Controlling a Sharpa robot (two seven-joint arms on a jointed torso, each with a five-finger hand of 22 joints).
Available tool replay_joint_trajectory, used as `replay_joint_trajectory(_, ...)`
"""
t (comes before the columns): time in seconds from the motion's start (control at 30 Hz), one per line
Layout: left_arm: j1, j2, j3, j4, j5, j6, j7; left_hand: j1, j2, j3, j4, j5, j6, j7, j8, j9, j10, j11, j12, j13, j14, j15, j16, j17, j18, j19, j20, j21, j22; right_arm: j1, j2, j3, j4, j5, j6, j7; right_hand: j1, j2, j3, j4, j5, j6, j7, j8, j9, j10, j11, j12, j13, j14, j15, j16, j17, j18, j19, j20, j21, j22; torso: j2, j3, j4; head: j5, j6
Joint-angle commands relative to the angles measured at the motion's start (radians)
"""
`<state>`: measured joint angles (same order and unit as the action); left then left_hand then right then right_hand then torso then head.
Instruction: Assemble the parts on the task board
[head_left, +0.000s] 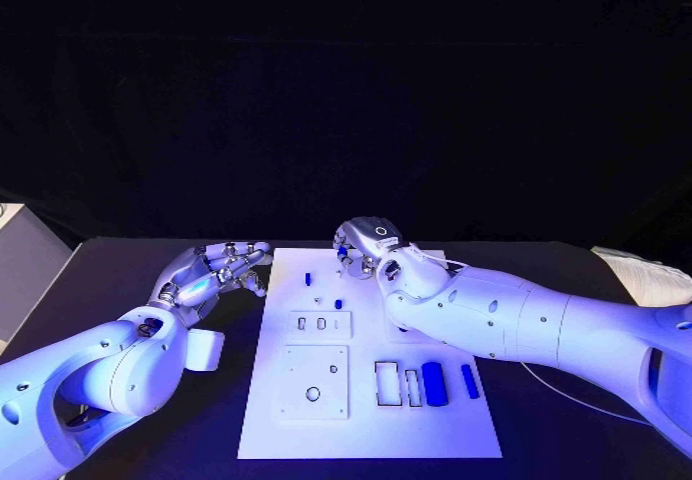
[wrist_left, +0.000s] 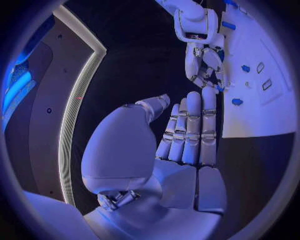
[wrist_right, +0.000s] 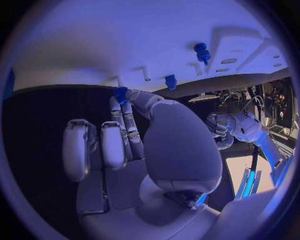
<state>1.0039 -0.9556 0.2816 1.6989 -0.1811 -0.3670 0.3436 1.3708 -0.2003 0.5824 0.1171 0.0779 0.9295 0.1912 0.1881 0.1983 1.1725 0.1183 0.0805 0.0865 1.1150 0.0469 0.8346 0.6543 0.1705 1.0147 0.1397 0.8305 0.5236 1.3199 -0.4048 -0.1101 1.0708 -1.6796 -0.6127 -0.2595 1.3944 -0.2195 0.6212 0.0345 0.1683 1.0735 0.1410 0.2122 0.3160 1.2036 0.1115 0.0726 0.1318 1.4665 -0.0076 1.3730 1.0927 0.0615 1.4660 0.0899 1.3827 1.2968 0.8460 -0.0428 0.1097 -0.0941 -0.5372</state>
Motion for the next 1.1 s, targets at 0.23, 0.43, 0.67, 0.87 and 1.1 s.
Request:
replay_joint_trajectory(0.23, 0.0, 0.0, 0.001, 0.0, -0.005, 0.014, 0.004, -0.004, 0.007, 0.005, 0.0, -0.005, -0.01, 0.0, 0.004, 0.002, -0.006, 0.004, -0.001, 0.001, -0.011, 0.0, 0.005, 0.001, 0.012, -0.01, 0.0, 0.006, 0.003, -0.006, -0.013, -0.004, 0.015, -0.03, 0.036, -0.023, 0.01, 0.0, 0.0, -0.004, 0.003, -0.006, 0.0, -0.002, 0.002, 0.045, -0.042, 0.005, 0.024, 0.021, -0.006, 0.004, -0.002, -0.005, 0.004, -0.005, 0.0, -0.002, 0.003, -0.0011, 0.0008, 0.001, 0.0)
replay_joint_trajectory(0.43, 0.0, -0.001, 0.001, -0.001, -0.005, 0.014, 0.004, -0.004, 0.007, 0.005, -0.001, -0.005, -0.01, 0.001, 0.004, 0.002, -0.007, 0.004, -0.001, 0.001, -0.011, 0.0, 0.006, 0.001, 0.012, -0.01, 0.0, 0.007, 0.004, -0.006, -0.014, -0.004, 0.021, -0.044, 0.028, -0.041, 0.01, 0.0, 0.0, -0.005, 0.004, -0.005, 0.0, -0.001, 0.003, 0.047, -0.042, 0.006, 0.025, 0.021, -0.006, 0.004, -0.003, -0.005, 0.004, -0.005, 0.001, -0.001, 0.005, -0.001, -0.0003, -0.001, 0.001)
replay_joint_trajectory(0.67, 0.0, -0.001, 0.001, -0.002, -0.005, 0.014, 0.003, -0.004, 0.007, 0.005, -0.001, -0.005, -0.01, 0.001, 0.004, 0.002, -0.007, 0.004, -0.001, 0.001, -0.011, 0.0, 0.006, 0.001, 0.012, -0.01, 0.0, 0.007, 0.004, -0.006, -0.018, -0.004, 0.025, -0.054, 0.026, -0.053, 0.01, -0.001, 0.0, -0.005, 0.004, -0.004, 0.0, -0.001, 0.003, 0.048, -0.042, 0.006, 0.025, 0.02, -0.006, 0.004, -0.004, -0.005, 0.003, -0.004, 0.0, -0.002, 0.006, -0.002, -0.0001, 0.001, 0.0)
replay_joint_trajectory(0.87, 0.0, -0.001, 0.001, -0.003, -0.005, 0.015, 0.003, -0.004, 0.007, 0.005, -0.001, -0.005, -0.01, 0.001, 0.004, 0.002, -0.007, 0.004, -0.001, 0.001, -0.011, 0.0, 0.006, 0.001, 0.012, -0.01, 0.0, 0.007, 0.004, -0.007, -0.019, -0.004, 0.029, -0.058, 0.022, -0.056, 0.01, -0.001, 0.0, -0.005, 0.004, -0.004, 0.0, -0.001, 0.003, 0.048, -0.042, 0.006, 0.025, 0.02, -0.006, 0.004, -0.004, -0.005, 0.003, -0.004, 0.0, -0.002, 0.007, -0.0024, 0.0002, 0.0, -0.001)
replay_joint_trajectory(1.1, 0.0, -0.001, 0.001, -0.003, -0.005, 0.015, 0.002, -0.004, 0.007, 0.005, -0.001, -0.005, -0.01, 0.001, 0.004, 0.002, -0.007, 0.004, -0.001, 0.001, -0.011, 0.0, 0.006, 0.001, 0.012, -0.01, 0.0, 0.007, 0.004, -0.007, -0.022, -0.004, 0.034, -0.071, 0.015, -0.065, 0.009, -0.002, 0.0, -0.006, 0.005, -0.004, 0.0, 0.0, 0.004, 0.049, -0.043, 0.006, 0.026, 0.02, -0.006, 0.004, -0.004, -0.005, 0.003, -0.004, -0.001, -0.003, 0.008, -0.0025, 0.0005, 0.001, -0.001)
